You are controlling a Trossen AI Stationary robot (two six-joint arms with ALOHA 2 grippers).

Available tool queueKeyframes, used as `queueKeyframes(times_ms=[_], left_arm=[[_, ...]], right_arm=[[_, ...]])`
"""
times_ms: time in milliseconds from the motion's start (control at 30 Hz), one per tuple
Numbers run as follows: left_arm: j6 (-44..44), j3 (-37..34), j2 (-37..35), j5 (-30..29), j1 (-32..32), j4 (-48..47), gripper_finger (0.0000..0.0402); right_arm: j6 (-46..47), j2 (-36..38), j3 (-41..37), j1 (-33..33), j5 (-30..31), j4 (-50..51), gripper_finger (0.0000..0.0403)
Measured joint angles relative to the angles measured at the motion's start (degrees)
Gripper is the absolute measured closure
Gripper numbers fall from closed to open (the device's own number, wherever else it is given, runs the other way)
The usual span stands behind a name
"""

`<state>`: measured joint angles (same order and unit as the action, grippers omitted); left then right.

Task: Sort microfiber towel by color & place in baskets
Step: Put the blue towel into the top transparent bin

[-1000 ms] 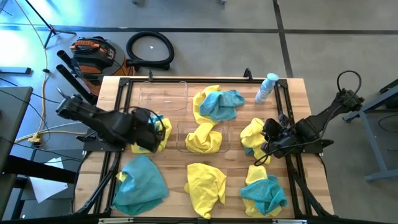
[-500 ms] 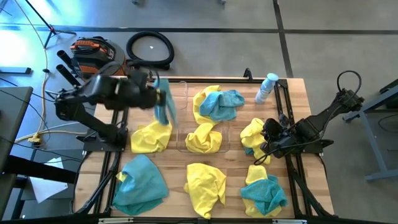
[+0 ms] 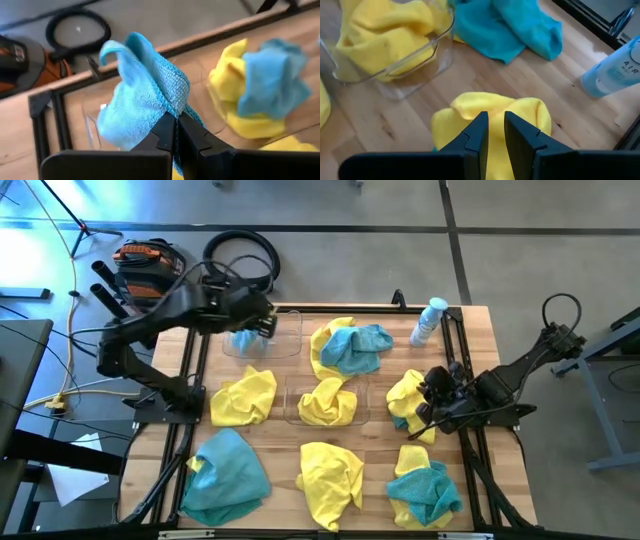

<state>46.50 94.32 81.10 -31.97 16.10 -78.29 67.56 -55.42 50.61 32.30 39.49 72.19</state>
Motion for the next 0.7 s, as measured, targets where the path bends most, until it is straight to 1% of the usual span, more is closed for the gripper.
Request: queueKeyframes(times_ms=[133,200,300,433,500,533,700], left_arm=[[2.6,-9.8,0.1,0.7,4.5,4.3,0.0401],[4.0,-14.8,0.0,2.8,6.6,8.3,0.0401],[2.6,-22.4,0.0,7.4,8.7,17.8,0.0401],[1.3,-31.8,0.0,12.7,10.5,33.6,0.0401],[1.4,-34.9,0.0,13.9,11.9,39.1,0.0401],[1.4,-36.1,0.0,14.0,12.6,40.3,0.0399],[1.0,-39.4,0.0,13.5,15.6,41.0,0.0374]], right_arm=[[2.2,0.0,0.0,-1.2,0.3,0.0,0.0347],[3.0,0.0,0.0,-1.6,0.3,0.0,0.0347],[3.2,0.0,0.0,-2.5,0.3,0.0,0.0347],[3.2,0.0,0.0,-3.9,0.3,0.0,0.0347],[3.2,0.0,0.0,-4.8,0.3,-0.3,0.0347],[3.2,0.0,0.0,-5.2,0.3,-0.5,0.0347],[3.2,0.0,0.0,-7.3,0.3,-0.8,0.0347]])
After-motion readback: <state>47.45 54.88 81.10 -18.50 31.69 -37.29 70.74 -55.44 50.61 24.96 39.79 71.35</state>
